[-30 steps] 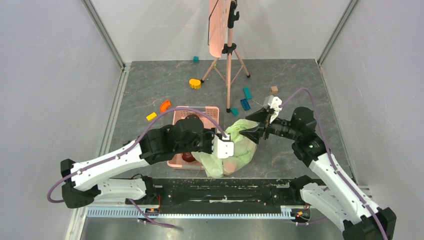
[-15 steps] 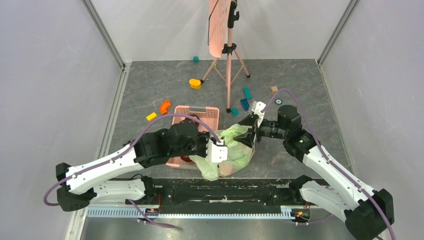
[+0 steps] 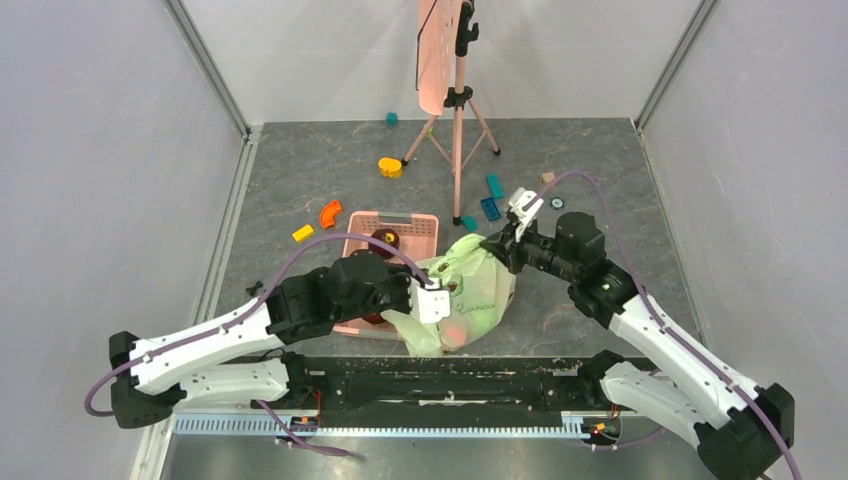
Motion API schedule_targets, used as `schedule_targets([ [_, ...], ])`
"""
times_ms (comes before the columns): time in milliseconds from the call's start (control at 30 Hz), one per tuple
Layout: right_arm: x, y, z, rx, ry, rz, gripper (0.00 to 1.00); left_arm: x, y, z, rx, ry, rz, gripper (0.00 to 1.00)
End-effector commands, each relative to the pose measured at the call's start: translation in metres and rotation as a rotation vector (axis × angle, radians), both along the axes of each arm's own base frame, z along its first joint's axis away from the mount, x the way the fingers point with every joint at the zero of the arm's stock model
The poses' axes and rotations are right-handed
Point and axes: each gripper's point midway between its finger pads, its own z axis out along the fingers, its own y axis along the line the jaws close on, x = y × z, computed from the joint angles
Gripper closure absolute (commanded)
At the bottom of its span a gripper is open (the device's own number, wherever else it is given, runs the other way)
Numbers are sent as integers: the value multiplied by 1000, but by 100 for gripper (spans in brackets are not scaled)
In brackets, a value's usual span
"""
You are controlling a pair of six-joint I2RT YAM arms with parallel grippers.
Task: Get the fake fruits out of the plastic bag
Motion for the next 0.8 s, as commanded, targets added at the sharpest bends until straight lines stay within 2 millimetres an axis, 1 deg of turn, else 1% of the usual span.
schedule_targets([
  [0,43,-62,34,87,-46,-485,100,10,5,28,-193,-22,111,98],
  [33,47,-76,36,110,-32,-585,100,11,6,29,-220,-20,129,98],
  [100,50,-97,31,138,9,-727,100,12,8,30,-272,-5,161,98],
  [167,48,-109,24,165,49,-813,100,14,10,28,-308,11,193,98],
  [267,46,-117,18,202,78,-859,100,14,13,21,-319,41,223,98],
  [367,43,-125,16,249,91,-910,100,13,16,13,-324,72,249,98],
  [400,42,-127,16,266,89,-916,100,14,17,13,-339,85,263,96],
  [433,40,-126,20,288,79,-905,100,13,17,13,-360,97,273,87],
  [467,39,-123,23,303,58,-878,100,12,17,13,-383,105,274,83],
  [500,37,-117,27,318,33,-829,100,10,15,15,-409,114,262,81],
  [533,35,-112,34,332,1,-781,100,8,12,17,-440,119,243,77],
  [567,34,-107,40,345,-27,-742,100,6,10,20,-474,129,232,68],
  [600,31,-101,45,348,-46,-693,100,6,7,26,-520,132,226,59],
  [633,29,-96,48,344,-65,-654,100,5,5,30,-553,141,223,48],
  [667,26,-90,51,341,-76,-611,100,6,1,38,-602,145,219,39],
  [700,23,-85,54,337,-89,-572,100,7,-3,43,-632,149,216,31],
  [767,18,-78,59,332,-109,-512,100,8,-11,52,-669,153,204,19],
])
